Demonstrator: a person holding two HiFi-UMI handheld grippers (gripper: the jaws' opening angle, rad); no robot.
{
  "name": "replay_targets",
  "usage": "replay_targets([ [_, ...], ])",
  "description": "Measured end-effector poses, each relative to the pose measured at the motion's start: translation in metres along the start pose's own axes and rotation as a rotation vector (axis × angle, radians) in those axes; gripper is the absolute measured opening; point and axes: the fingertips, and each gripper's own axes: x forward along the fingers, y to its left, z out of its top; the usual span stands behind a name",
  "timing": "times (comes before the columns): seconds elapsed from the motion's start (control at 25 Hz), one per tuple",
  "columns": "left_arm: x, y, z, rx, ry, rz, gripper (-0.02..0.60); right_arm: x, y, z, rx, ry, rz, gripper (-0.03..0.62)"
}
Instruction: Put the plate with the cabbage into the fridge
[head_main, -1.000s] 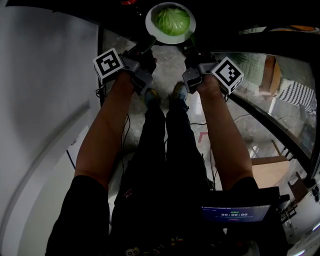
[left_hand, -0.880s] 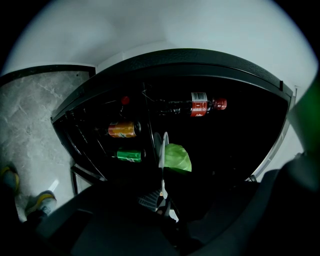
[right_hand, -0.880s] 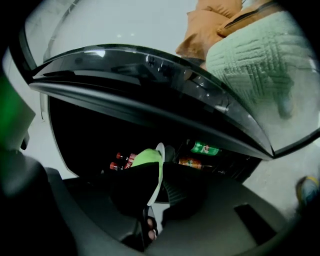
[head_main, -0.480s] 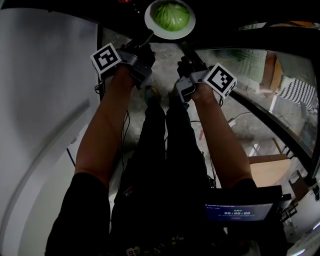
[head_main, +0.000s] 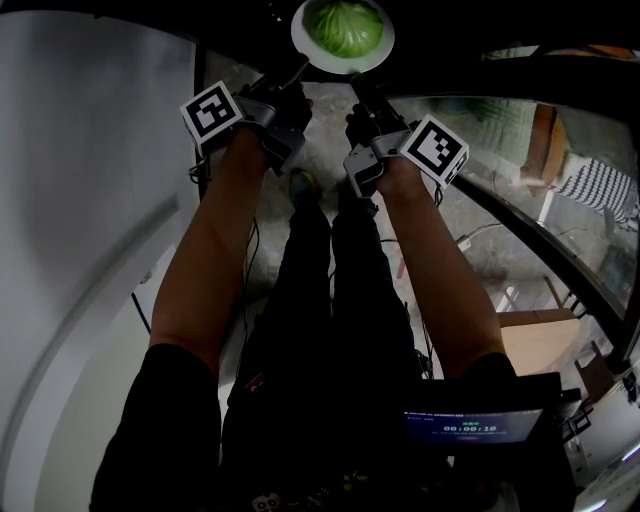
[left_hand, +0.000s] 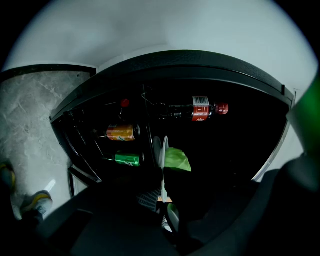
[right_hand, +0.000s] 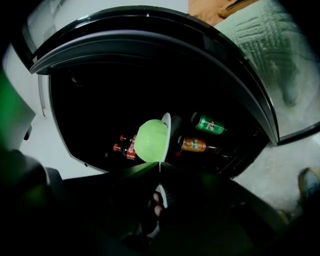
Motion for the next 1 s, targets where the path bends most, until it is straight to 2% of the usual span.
replay_targets([
  [0.6,-0.005,-0.003,0.003,0.03,-0.002,0.011,0.017,0.017,0.001,0.027,0.017,-0.048,0.012,0.014],
  [1.0,-0.003,-0.003,-0.001,0.01,0.007,0.007,0.017,0.035,0.007,0.036,0.011,-0.062,0.02,0.013],
])
